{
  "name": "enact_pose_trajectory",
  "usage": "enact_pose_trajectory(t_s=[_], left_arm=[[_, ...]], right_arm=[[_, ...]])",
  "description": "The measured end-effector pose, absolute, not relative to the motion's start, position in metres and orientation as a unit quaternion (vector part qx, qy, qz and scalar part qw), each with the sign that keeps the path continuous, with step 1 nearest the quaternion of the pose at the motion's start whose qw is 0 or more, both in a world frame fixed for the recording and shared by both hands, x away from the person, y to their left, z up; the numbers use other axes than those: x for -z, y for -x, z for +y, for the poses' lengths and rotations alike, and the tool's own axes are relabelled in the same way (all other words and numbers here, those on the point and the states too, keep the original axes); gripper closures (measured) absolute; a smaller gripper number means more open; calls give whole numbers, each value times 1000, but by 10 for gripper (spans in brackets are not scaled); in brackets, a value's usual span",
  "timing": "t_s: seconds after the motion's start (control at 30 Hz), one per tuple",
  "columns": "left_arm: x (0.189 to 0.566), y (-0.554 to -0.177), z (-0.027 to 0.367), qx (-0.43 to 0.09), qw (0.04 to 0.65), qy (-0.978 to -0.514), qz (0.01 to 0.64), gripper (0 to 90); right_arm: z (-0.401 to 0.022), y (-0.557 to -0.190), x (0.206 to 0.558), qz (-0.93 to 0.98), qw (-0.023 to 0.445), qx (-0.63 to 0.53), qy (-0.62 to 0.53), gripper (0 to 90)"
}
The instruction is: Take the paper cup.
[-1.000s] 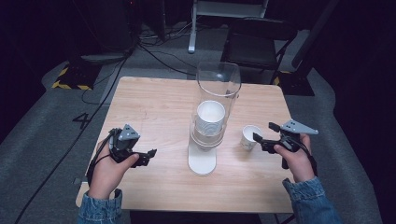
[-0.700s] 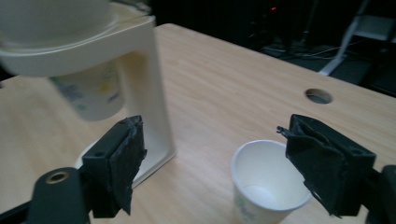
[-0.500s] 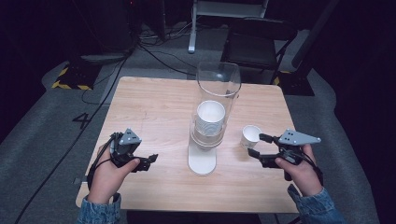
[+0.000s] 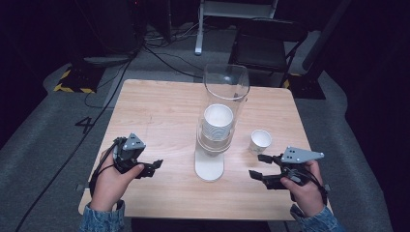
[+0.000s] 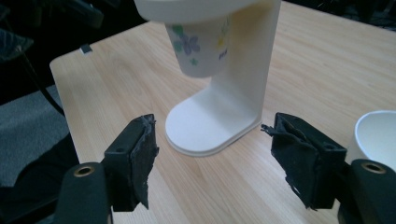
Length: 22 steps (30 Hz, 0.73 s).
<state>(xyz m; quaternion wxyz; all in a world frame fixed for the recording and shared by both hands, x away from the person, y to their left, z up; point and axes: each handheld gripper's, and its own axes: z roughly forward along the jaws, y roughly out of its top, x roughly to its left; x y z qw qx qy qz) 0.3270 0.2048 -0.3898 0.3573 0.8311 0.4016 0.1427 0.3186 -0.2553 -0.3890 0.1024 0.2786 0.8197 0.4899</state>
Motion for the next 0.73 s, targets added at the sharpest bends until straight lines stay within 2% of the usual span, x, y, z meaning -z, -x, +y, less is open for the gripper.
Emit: enact_pose_trajectory(t_s=[0.27,0.73], left_arm=[[391,-327,205,-142,356,-832,401,192],[392,-328,206,-138,349,-837,398,170]], right_arm=[[-264,-329,410,813,100,-488,-302,231],[-263,-331,416,817,108,-481,-301,197]])
